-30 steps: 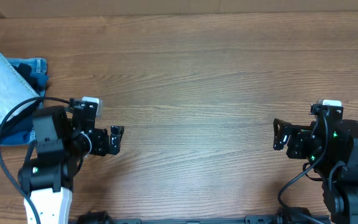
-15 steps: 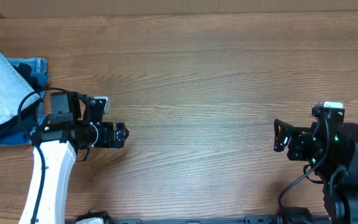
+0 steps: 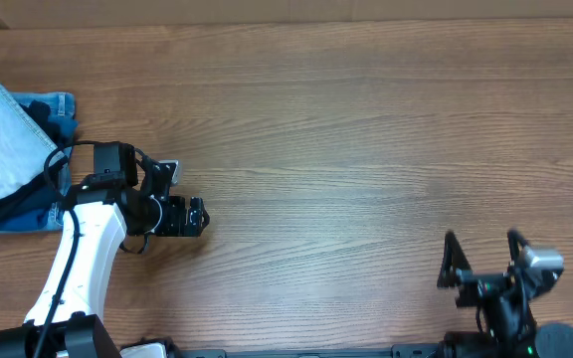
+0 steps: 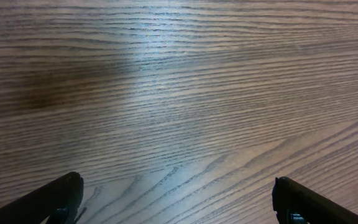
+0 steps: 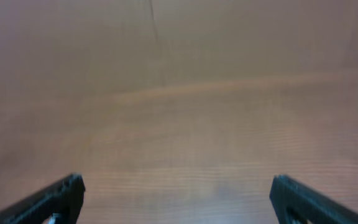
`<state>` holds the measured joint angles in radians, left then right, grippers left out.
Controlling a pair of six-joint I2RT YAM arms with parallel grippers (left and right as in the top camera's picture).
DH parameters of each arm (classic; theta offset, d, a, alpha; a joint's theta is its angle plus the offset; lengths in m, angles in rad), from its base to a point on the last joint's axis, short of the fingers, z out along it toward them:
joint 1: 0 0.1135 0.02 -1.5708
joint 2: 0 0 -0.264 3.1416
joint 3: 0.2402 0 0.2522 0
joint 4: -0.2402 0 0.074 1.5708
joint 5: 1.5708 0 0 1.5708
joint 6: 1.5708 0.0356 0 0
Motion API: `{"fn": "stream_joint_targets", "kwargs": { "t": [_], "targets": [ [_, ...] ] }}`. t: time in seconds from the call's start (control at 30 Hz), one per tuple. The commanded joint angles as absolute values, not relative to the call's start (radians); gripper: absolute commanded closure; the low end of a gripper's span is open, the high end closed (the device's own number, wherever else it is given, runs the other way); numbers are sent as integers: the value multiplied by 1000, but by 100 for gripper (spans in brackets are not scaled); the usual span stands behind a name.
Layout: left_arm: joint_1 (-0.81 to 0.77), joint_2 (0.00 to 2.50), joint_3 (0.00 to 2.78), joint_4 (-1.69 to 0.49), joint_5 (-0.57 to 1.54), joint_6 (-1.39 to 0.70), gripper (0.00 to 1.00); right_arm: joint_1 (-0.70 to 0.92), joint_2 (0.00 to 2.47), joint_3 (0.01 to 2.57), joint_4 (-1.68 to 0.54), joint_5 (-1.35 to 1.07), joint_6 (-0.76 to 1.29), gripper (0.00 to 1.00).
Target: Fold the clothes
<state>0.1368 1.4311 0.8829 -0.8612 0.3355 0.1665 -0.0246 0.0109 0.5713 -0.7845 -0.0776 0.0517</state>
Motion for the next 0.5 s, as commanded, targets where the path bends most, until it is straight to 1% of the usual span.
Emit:
{"fn": "stream_joint_targets", "kwargs": {
  "t": [0.0,0.03,0.13,0.27,0.3,0.33,0.43,0.47],
  "targets": [
    [130,1437,880,-859,332,172,0,-24,3,420,-593,-64,52,0],
    [130,1437,880,-859,332,172,0,-24,3,347,-464,-57,48,0],
    [130,1437,880,-859,332,172,0,-24,3,208,-196,-17,48,0],
    [130,1437,880,-859,332,172,0,-24,3,68,93,41,35,0],
    [130,1437,880,-859,332,172,0,-24,3,33,146,43,-1,0],
    [130,1437,880,-859,332,172,0,-24,3,4,156,41,-20,0],
    [130,1437,880,-859,332,172,0,-21,3,8,-53,23,-11,0],
    [130,1437,880,-859,332,172,0,-20,4,8,-80,21,-11,0]
  ]
}}
